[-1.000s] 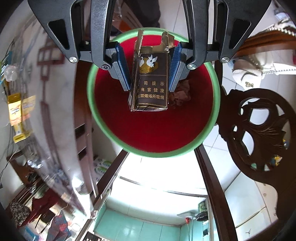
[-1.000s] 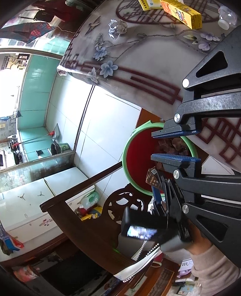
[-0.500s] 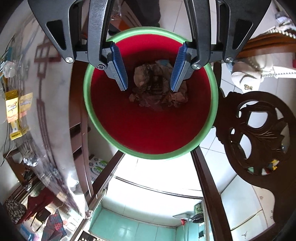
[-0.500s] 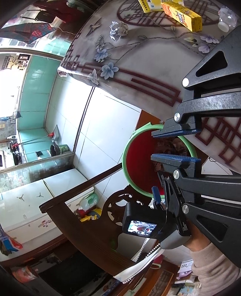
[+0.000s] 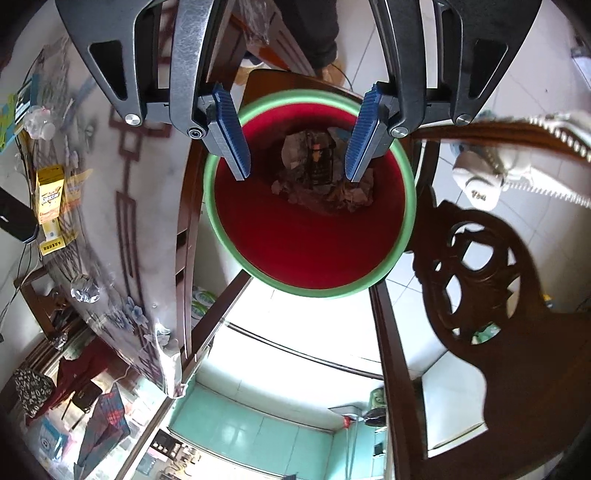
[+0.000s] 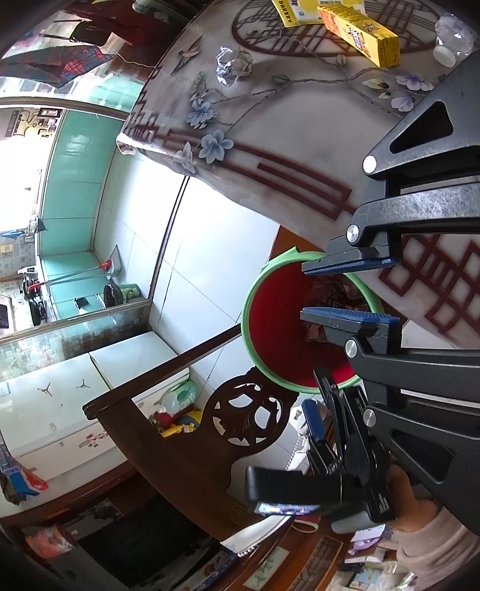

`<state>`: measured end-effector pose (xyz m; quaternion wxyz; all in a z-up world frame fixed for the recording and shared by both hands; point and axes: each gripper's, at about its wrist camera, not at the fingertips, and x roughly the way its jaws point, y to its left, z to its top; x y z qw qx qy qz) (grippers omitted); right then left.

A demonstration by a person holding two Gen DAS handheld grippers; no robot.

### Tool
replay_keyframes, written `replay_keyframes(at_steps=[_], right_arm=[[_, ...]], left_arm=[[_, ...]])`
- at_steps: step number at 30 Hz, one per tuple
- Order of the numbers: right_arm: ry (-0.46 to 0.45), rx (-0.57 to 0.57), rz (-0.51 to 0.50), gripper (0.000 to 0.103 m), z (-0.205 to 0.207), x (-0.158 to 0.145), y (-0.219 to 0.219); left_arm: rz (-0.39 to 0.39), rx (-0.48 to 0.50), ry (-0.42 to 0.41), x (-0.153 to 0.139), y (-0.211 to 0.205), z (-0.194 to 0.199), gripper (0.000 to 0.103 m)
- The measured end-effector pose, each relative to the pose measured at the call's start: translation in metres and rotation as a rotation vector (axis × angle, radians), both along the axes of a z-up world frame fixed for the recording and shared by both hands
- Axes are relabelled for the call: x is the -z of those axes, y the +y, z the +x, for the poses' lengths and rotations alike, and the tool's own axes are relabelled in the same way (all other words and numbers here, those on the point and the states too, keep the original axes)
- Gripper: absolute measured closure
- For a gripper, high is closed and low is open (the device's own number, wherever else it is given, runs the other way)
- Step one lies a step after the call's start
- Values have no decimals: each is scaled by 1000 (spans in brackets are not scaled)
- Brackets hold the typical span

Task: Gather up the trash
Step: 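Grasp a yellow juice box with the left tool while the right tool grasps a clear water bottle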

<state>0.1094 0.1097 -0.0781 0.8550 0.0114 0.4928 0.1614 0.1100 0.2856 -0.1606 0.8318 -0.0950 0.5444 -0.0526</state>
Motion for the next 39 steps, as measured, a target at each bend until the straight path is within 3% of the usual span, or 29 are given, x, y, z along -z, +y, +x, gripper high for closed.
replay_keyframes(at_steps=[4, 10, 14, 16, 19, 22, 25, 27, 32, 39], right_arm=[[3, 1, 11, 79, -9, 0, -22], [-15, -35, 50, 79, -30, -11, -68], [-25, -49, 64, 78, -47, -19, -105], [-27, -49, 70, 73, -58, -21, -131], [-33, -64, 33, 59, -75, -19, -172], [-26, -104, -87, 46, -93, -11, -215], [19, -124, -291, 45, -111, 9, -270], [81, -118, -357, 45, -119, 20, -305], [200, -174, -427, 45, -134, 43, -362], [298, -272, -436, 44, -132, 86, -381]], left_arm=[[15, -31, -4, -8, -9, -17, 51], [38, -67, -27, -30, -40, -49, 47], [45, -62, -63, -49, -74, -66, 45], [34, -44, -86, -59, -98, -71, 44], [4, 6, -117, -72, -136, -74, 38], [-18, 78, -155, -82, -178, -74, 32], [-23, 155, -174, -86, -218, -70, 30], [-35, 198, -173, -87, -241, -66, 30], [-33, 345, -183, -92, -301, -53, 25], [33, 555, -143, -76, -382, -30, 22]])
